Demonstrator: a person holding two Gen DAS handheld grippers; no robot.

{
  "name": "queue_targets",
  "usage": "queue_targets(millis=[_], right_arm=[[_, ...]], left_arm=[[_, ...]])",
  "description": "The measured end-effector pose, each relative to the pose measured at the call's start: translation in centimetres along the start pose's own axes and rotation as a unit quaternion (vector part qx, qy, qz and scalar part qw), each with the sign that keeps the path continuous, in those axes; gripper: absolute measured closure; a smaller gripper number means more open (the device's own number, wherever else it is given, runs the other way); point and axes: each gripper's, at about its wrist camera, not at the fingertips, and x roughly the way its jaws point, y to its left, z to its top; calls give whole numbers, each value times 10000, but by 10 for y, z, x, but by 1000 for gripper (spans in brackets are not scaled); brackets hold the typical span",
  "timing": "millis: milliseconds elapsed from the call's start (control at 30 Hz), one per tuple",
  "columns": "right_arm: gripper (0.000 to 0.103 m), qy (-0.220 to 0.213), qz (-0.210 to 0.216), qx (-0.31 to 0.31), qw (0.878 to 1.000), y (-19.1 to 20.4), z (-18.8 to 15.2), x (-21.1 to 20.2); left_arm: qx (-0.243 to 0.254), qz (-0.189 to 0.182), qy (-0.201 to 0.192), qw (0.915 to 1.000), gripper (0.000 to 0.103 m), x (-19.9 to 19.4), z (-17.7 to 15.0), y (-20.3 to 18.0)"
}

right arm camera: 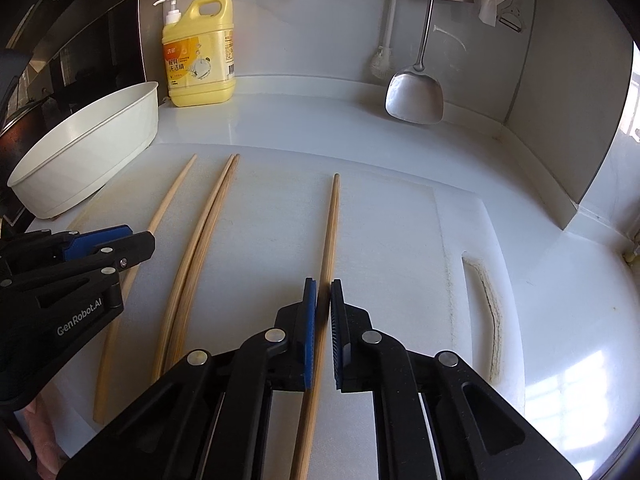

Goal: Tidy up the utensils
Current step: 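Close the right tool on one chopstick while the left tool grasps another, then carry both held chopsticks up and over the white water basin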

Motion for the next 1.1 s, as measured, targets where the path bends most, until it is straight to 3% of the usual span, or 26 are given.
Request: queue_targets(millis=[300, 500, 800, 1100], right_arm=[[97, -64, 293, 446, 9986, -13, 0, -9], [97, -189, 524, 571, 9968, -12, 14, -32], [97, -549, 993, 436, 9926, 11, 68, -87], [97, -703, 1476, 193, 9864, 100, 128, -94]], left_arm=[[-190, -404, 111, 9989, 96, -9, -3, 11], [-439, -646, 199, 9967, 96, -41, 7, 20], [-855, -142, -178, 9961, 96, -124, 37, 72], [-1199, 180, -546, 9911, 96, -152, 69, 174]])
